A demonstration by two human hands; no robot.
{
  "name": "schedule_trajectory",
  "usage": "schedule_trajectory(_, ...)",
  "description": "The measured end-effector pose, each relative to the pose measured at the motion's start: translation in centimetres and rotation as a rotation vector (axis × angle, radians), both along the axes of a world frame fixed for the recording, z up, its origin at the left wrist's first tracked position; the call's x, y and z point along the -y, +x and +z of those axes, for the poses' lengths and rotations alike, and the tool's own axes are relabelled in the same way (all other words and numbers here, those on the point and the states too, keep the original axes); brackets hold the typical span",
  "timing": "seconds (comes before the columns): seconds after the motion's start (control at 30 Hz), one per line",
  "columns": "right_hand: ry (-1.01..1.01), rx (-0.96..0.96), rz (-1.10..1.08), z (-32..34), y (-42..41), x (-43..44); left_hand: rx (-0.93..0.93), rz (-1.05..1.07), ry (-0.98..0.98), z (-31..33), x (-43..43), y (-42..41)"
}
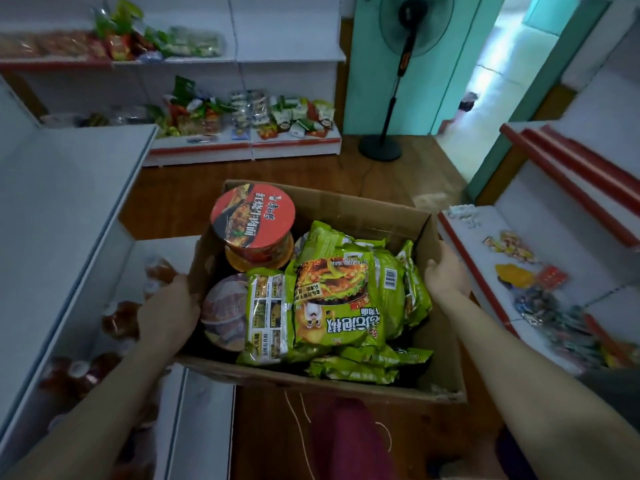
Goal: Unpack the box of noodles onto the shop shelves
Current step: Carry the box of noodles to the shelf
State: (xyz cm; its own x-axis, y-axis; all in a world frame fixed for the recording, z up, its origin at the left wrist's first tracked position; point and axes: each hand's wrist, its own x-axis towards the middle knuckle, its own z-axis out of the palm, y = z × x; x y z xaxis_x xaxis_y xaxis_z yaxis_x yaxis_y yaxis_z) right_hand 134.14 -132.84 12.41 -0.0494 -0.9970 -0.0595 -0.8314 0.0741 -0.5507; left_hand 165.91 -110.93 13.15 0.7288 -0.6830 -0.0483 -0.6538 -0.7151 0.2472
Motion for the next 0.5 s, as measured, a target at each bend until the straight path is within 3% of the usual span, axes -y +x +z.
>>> schedule_trajectory(0.17, -0.001, -0.032, -0.011, -0.7, 1.8, 9.1, -0.098, -0.026, -0.049, -1.6, 10.0, 3.4)
schedule_trajectory(0.5, 0.004, -0.072, 0.014, 0.2, 7.0, 35.2, -0.048, -0.022, -0.015, -0.9, 35.2, 6.8)
